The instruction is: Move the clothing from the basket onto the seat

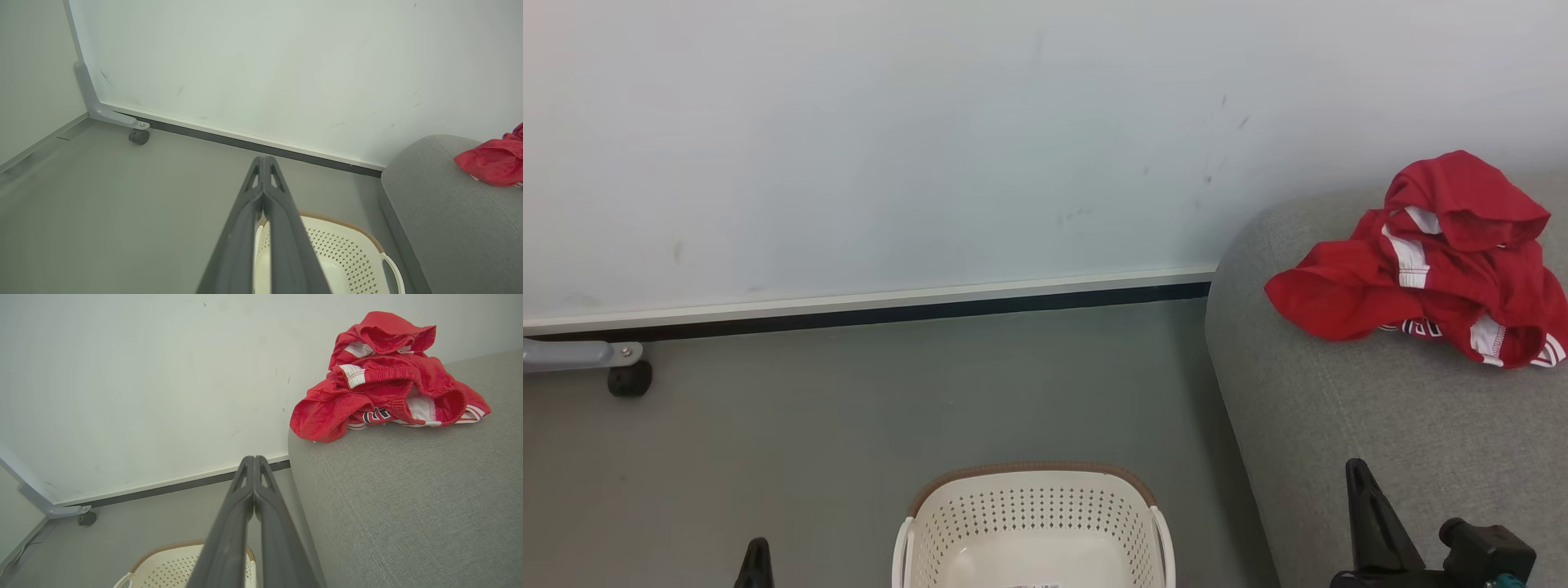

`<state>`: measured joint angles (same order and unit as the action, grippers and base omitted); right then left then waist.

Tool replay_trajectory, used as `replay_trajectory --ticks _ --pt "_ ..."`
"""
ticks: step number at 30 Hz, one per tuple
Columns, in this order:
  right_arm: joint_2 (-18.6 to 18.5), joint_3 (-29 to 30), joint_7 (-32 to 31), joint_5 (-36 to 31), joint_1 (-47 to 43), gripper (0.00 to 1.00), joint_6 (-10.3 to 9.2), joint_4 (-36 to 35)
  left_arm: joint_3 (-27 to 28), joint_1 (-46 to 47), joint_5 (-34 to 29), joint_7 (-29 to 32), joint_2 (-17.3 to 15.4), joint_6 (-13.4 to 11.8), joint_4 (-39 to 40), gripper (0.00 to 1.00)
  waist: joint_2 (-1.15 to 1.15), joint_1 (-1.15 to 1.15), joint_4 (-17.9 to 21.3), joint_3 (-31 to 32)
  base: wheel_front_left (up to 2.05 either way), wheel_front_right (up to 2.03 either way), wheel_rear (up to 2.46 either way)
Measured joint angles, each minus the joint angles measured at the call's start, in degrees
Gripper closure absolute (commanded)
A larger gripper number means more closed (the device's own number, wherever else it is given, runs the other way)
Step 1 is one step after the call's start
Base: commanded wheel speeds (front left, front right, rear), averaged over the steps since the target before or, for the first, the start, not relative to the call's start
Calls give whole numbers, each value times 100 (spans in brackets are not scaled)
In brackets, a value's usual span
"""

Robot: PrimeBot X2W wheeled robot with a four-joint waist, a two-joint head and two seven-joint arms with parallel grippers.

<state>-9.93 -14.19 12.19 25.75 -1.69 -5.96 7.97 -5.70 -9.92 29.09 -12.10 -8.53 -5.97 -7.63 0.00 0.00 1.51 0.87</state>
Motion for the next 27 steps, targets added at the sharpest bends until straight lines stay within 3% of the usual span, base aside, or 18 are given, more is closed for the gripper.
replay_trajectory --ticks 27 --pt "205 617 -537 1842 147 100 346 216 315 323 1748 547 158 349 -226 100 0 0 -42 -25 0 0 0"
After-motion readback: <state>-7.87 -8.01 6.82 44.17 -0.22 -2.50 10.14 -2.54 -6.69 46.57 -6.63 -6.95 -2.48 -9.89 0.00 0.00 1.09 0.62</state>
